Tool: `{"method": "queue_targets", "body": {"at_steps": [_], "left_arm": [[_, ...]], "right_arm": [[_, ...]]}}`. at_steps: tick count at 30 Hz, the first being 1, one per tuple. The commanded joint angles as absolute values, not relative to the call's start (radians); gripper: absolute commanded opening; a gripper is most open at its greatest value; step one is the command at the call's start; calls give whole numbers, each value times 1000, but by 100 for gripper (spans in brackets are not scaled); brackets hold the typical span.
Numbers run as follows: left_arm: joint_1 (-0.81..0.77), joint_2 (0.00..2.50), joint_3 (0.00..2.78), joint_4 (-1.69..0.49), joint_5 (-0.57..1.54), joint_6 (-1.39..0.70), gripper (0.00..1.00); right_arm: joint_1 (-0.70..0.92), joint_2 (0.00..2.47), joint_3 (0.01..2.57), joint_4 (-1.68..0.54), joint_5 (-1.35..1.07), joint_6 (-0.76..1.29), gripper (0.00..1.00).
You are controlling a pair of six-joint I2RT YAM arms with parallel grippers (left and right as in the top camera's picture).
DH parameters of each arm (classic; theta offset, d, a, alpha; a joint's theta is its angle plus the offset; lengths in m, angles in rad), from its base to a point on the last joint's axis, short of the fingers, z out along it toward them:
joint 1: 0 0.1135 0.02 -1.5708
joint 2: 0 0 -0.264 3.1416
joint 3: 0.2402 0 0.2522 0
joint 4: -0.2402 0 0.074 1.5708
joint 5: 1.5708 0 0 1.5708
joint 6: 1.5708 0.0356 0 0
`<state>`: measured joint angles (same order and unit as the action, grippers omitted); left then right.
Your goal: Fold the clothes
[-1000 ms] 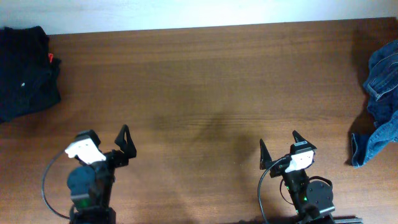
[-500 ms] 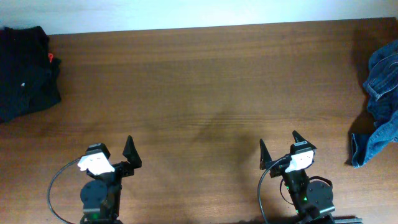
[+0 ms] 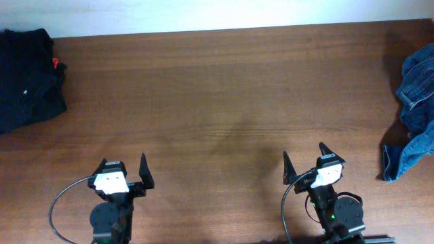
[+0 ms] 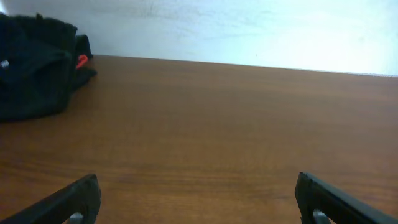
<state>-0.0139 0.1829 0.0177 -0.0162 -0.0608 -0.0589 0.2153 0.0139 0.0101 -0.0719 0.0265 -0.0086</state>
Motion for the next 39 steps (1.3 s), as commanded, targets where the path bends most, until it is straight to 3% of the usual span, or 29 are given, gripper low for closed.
{"method": "queue_targets", "body": {"at_steps": [1, 12, 39], "left_arm": [[-19, 140, 9, -49, -68, 45, 99], [-22, 4, 9, -79, -61, 85, 99], [-69, 5, 9, -79, -60, 84, 99]], "right_arm": [[207, 4, 6, -79, 35, -15, 99], [207, 4, 6, -79, 35, -15, 99], [207, 4, 6, -79, 35, -15, 98]]}}
